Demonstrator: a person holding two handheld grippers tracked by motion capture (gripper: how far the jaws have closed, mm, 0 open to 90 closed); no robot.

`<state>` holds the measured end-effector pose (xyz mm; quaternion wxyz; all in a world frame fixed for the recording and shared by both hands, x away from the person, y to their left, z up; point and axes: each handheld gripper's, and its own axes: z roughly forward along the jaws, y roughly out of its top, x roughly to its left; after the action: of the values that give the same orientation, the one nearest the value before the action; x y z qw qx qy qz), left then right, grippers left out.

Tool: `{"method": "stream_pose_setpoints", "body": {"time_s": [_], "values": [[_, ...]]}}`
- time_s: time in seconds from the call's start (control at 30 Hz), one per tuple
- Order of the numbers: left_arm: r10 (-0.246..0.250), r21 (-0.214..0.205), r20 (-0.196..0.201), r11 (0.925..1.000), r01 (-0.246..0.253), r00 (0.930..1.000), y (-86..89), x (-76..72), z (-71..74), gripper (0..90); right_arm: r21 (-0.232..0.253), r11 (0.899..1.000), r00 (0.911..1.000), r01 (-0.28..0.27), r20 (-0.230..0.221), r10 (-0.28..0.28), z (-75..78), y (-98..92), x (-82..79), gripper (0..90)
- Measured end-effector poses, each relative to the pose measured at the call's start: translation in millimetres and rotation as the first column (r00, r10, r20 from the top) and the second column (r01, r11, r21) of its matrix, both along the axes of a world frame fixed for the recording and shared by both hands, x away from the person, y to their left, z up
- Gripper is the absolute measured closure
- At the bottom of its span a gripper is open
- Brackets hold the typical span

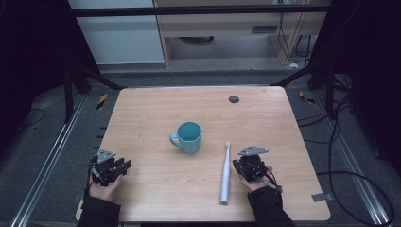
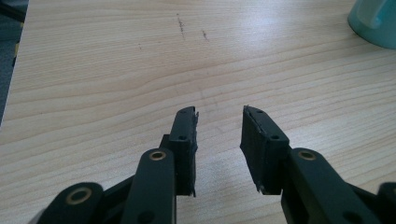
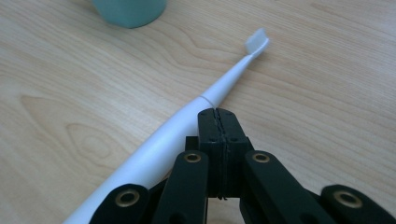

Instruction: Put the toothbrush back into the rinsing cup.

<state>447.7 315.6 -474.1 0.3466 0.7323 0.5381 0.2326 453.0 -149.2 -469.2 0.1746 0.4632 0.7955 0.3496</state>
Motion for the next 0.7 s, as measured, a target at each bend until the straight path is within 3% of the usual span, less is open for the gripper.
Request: {"method": "stream_pose_setpoints", "body": {"time_s": [0.33, 0.7], "values": [[-0.002, 0.003, 0.001, 1.0, 0.002, 1.0, -0.1, 0.1, 0.1, 65.5, -0.01, 1.0, 0.9997, 0.001, -0.025, -0.001, -15.0, 10.9, 18.3, 90.0], [-0.001, 0.0, 0.002, 1.0, 0.001, 1.0, -0.5, 0.4, -0.3, 65.5, -0.005, 1.0, 0.9994, -0.007, -0.033, 0.007, -18.5, 15.8, 22.7, 90.0]]}}
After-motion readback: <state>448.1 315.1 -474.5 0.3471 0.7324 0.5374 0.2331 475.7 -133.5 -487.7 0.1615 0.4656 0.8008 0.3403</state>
